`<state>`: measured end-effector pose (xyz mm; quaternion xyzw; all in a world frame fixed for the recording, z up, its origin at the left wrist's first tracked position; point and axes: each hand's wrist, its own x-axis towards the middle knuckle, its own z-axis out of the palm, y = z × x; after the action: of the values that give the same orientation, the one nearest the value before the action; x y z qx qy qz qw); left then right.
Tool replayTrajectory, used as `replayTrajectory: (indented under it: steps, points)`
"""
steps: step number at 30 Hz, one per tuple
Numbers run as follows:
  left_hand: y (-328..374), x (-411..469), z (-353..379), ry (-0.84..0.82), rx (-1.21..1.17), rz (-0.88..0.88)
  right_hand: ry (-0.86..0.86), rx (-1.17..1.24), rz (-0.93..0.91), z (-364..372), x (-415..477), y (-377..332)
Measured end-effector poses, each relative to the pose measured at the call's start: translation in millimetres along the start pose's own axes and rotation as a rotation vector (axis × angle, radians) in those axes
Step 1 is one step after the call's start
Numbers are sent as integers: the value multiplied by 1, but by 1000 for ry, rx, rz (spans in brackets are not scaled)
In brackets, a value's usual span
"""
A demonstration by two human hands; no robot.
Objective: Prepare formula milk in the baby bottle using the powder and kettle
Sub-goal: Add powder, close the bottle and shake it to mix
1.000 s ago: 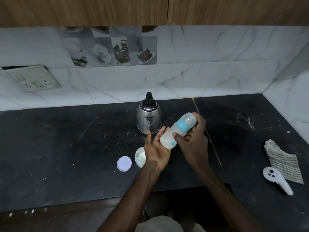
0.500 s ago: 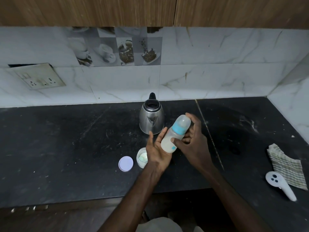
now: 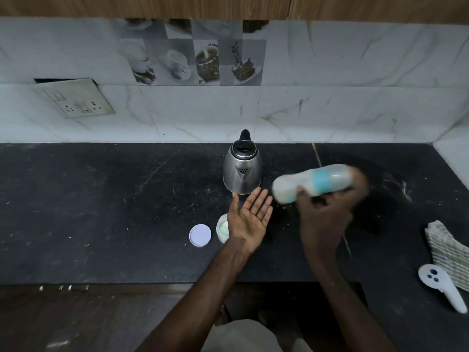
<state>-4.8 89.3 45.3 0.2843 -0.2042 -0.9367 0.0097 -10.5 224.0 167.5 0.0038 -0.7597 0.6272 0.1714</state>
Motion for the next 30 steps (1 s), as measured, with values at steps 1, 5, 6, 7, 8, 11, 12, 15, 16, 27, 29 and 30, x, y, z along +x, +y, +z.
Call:
replayTrajectory:
  steps: [1,5,6,7,8,11,12,15,16,27,29,30]
  points:
    - [-2,0,-2,-11,-25,-11,-186,-123,-6,3,-8,4]
    - [-2,1,3,13,23,16,-52,-57,7,-1,-6,6]
    - [1,2,6,1,20,14,36,-14,-7,0,0,7]
    - [2,2,5,1,0,2,14,-23,5,4,2,4]
    - [0,2,2,-2,-35,-11,-101,-95,18,10,0,3]
    - [-7,-2,1,11,-18,-17,-229,-174,41,10,-9,13]
    - [-5,0,3,23,-6,-8,-113,-93,60,8,-6,12]
    - [-1,3,4,0,-18,-4,-80,-38,65,9,5,11]
    - [-2,0,1,-15,-40,-10,-182,-94,68,9,0,11]
    - [8,-1,-1,-4,17,11,-108,-32,-45,8,-11,29]
    - [10,-3,-4,-13,-3,3,-185,-84,-32,13,-9,29]
    - [10,-3,-7,-14,-21,-4,-272,-149,-16,14,-12,32]
